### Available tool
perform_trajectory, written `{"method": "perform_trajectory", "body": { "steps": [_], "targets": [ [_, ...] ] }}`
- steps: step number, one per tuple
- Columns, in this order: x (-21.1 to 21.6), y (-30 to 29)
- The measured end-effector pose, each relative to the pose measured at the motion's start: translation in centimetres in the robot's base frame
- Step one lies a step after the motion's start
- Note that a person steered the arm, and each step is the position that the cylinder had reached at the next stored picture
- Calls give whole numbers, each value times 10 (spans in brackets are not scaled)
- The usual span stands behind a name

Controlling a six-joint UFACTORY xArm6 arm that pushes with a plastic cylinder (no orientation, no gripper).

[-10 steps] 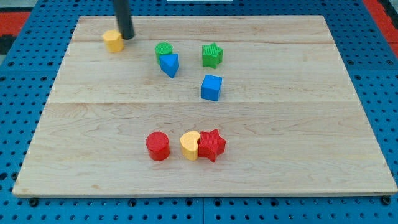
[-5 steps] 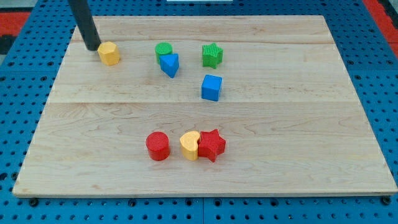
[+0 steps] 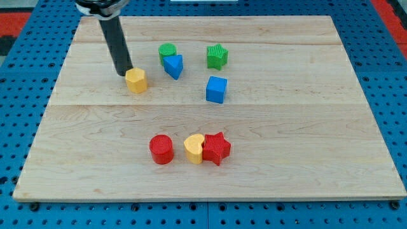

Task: Move the hexagon diagonally to the bottom left of triangle

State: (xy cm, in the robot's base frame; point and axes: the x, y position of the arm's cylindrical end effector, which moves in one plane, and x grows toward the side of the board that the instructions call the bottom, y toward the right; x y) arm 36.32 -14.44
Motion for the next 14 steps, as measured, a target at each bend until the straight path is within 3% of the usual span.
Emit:
{"method": "perform_trajectory", "body": {
  "steps": [2,4,7,9,10,12,13,14],
  "targets": [
    [20,46],
    [110,41],
    [96,-64],
    [106,19],
    [123,34],
    [107,-50],
    [116,-59],
    [124,-27]
  ]
}}
